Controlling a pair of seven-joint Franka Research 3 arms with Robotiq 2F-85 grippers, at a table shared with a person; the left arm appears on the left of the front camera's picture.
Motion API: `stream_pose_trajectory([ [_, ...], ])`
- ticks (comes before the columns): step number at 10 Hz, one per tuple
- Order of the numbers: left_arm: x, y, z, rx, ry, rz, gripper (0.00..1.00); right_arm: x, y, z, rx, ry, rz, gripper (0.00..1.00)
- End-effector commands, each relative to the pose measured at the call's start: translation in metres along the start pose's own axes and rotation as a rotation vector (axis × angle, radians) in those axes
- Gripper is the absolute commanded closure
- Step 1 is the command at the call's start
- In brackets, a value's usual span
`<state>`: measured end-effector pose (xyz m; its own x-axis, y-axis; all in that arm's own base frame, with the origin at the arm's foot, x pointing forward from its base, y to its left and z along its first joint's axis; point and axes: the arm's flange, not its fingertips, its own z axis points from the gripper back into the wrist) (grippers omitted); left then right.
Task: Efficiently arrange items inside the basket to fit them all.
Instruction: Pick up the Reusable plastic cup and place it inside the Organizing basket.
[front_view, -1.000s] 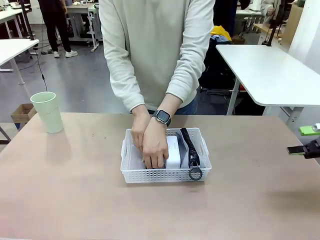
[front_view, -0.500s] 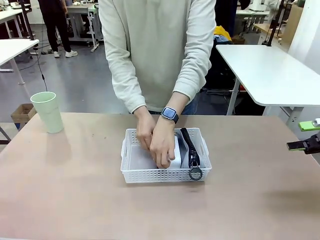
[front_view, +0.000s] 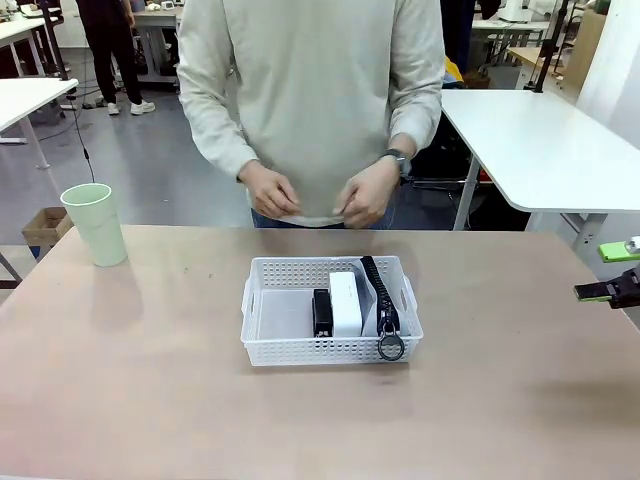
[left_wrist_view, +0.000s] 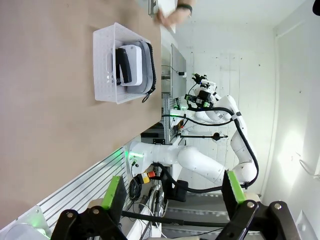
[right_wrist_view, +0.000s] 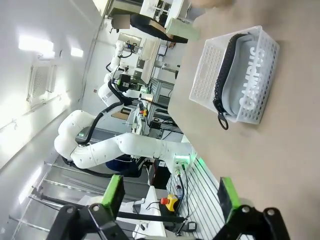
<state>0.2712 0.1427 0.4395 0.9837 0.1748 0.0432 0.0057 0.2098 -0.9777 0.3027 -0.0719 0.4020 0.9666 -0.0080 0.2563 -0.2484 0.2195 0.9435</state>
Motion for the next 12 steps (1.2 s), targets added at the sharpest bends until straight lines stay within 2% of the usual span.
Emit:
stream_pose_trajectory([
  [1,0.000,0.000,0.000,0.000,0.000,0.000,0.00,0.001,0.004,0.000,0.014,-0.006,-0.019,0.00],
  [3,0.049,0.003,-0.035,0.104,0.121,-0.044,0.00,0.001,0.004,0.000,0.014,-0.006,-0.019,0.00],
  [4,0.075,0.001,-0.044,0.145,0.107,-0.096,0.00,0.001,0.004,0.000,0.014,-0.006,-0.019,0.00],
  [5,0.102,0.005,-0.044,0.152,0.138,-0.190,0.00,0.001,0.004,0.000,0.014,-0.006,-0.019,0.00],
  [6,0.116,0.010,-0.035,0.046,0.208,-0.326,0.00,0.001,0.004,0.000,0.014,-0.006,-0.019,0.00],
  [7,0.118,0.015,-0.020,0.052,0.124,-0.507,0.00,0.001,0.004,0.000,0.014,-0.006,-0.019,0.00],
  [8,0.111,0.017,-0.002,-0.053,0.060,-0.672,0.00,0.001,0.004,0.000,0.014,-0.006,-0.019,0.00],
  [9,0.104,0.021,0.021,0.046,-0.170,-0.902,0.00,0.001,0.004,0.000,0.014,-0.006,-0.019,0.00],
  [10,0.096,0.023,0.041,0.169,-0.294,-1.017,0.00,0.001,0.004,0.000,0.014,-0.006,-0.019,0.00],
  [12,0.085,0.028,0.050,0.358,-0.385,-1.090,0.00,0.001,0.004,0.000,0.014,-0.006,-0.019,0.00],
])
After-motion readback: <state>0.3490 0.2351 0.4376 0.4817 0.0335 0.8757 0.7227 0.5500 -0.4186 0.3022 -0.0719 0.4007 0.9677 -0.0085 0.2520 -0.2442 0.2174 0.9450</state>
